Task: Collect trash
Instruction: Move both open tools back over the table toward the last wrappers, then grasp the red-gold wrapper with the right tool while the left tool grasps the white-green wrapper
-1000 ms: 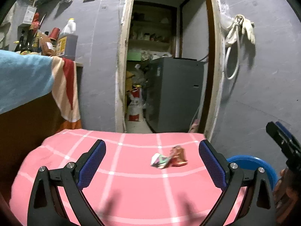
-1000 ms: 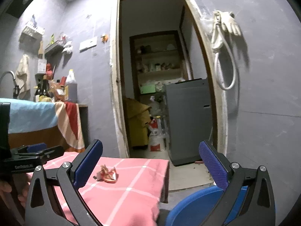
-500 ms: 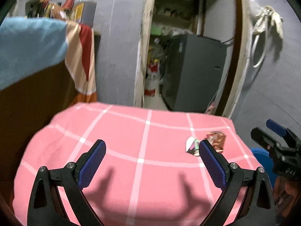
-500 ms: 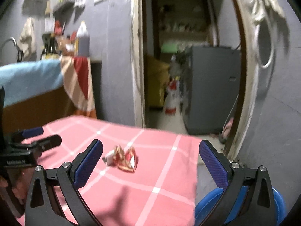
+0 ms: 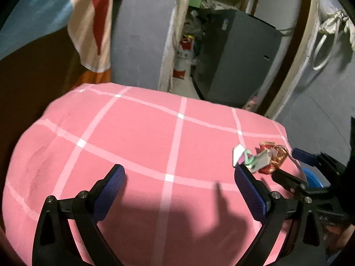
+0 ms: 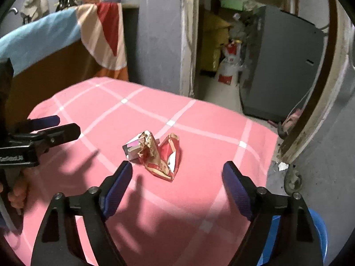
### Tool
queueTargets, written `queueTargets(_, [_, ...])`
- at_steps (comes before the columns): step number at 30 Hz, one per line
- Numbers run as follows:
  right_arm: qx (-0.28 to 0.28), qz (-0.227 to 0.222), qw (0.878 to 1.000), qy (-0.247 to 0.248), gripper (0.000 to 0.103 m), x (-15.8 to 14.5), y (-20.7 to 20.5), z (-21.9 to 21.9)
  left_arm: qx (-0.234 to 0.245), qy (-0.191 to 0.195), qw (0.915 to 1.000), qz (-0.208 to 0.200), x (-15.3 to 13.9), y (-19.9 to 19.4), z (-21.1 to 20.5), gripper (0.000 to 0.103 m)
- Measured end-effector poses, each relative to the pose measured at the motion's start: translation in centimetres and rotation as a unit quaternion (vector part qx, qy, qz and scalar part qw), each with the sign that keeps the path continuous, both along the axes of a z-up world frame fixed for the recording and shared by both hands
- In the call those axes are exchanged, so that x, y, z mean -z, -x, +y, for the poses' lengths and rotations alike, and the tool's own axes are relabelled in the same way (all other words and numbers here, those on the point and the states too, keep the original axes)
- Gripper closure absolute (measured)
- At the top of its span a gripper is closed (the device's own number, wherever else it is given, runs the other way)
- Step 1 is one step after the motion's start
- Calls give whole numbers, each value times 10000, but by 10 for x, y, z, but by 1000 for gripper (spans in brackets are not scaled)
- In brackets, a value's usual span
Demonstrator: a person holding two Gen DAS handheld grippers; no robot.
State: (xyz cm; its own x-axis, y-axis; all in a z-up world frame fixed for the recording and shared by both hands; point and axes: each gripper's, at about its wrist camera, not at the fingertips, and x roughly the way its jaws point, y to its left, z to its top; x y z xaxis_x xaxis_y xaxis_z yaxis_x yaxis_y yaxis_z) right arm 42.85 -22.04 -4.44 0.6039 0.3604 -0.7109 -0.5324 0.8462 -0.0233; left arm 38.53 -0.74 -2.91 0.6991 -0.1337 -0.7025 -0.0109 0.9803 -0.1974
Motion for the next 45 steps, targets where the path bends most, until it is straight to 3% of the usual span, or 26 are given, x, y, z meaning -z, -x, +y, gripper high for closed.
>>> queueTargets(3, [-74, 64, 9999, 62, 32, 2, -5, 3, 91, 57, 9999, 129, 1, -7, 0, 6])
queueTargets(10, [-280, 270, 9992, 43, 71, 5, -12, 5, 264, 41, 9994, 220, 2, -10, -7, 6])
queueTargets(13, [-251, 329, 9991, -109, 79, 6, -14, -1, 430, -39, 9988, 214, 1, -12, -15, 6])
queueTargets(27, [-28, 297, 9969, -734, 90, 7, -18, -32, 1360, -519, 9889, 293, 11, -34, -65, 7])
queueTargets(29, [-1, 295, 9963, -807, 91, 7, -18, -35, 1429, -500, 9879, 328, 13, -38, -72, 12])
queueTargets(32, [53, 275, 9955, -904, 91, 7, -19, -42, 1521, -378, 9860, 563, 19, -49, -77, 31])
queueTargets(35, [125, 229, 9950, -968, 91, 7, -19, -47, 1508, -261, 9863, 607, 19, -55, -79, 36])
queueTargets(37, [158, 218, 9944, -1024, 91, 6, -20, -50, 1525, -166, 9862, 621, 18, -57, -78, 45])
queueTargets(39, [182, 215, 9936, -1093, 91, 7, -20, -52, 1489, -157, 9865, 663, 18, -60, -79, 48])
queueTargets(42, [208, 170, 9931, -1144, 91, 7, -19, -53, 1484, -123, 9867, 654, 16, -60, -80, 66])
queueTargets(45, [219, 92, 9927, -1179, 91, 8, -16, -53, 1455, -122, 9872, 646, 15, -59, -79, 72])
